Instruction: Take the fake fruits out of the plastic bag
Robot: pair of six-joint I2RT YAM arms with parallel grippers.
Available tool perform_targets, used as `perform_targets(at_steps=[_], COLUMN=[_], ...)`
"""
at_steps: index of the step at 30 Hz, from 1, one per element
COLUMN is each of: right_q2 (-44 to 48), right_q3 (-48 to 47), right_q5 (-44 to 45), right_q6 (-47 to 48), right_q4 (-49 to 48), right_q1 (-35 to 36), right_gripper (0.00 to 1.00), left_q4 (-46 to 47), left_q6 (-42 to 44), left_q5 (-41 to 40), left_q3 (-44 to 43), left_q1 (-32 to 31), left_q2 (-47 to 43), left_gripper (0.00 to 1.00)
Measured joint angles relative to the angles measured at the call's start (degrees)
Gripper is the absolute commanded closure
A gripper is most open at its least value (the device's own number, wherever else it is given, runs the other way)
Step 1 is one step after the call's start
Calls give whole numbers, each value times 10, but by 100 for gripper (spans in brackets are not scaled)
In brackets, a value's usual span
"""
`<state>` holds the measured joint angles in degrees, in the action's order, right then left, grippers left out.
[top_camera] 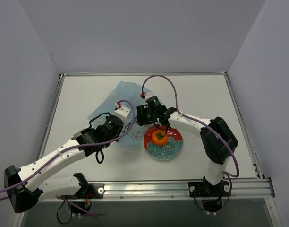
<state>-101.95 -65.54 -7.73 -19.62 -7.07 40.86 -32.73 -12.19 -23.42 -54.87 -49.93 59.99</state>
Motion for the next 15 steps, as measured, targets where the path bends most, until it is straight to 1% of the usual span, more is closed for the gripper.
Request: perform_targets(at_steps=[8,15], right_q2=[-56,-96], right_q3=[-64,-88], right_q5=[-54,-75], right_q6=[10,8], right_q4=[-31,-64], right_q1=[-8,-14], right_gripper=[52,50], left_q4=[2,14], left_q6=[0,1], left_q5=[22,32], left_q3=[1,2], left_q1=[0,0], left_q2=[21,21], left_gripper=[98,98])
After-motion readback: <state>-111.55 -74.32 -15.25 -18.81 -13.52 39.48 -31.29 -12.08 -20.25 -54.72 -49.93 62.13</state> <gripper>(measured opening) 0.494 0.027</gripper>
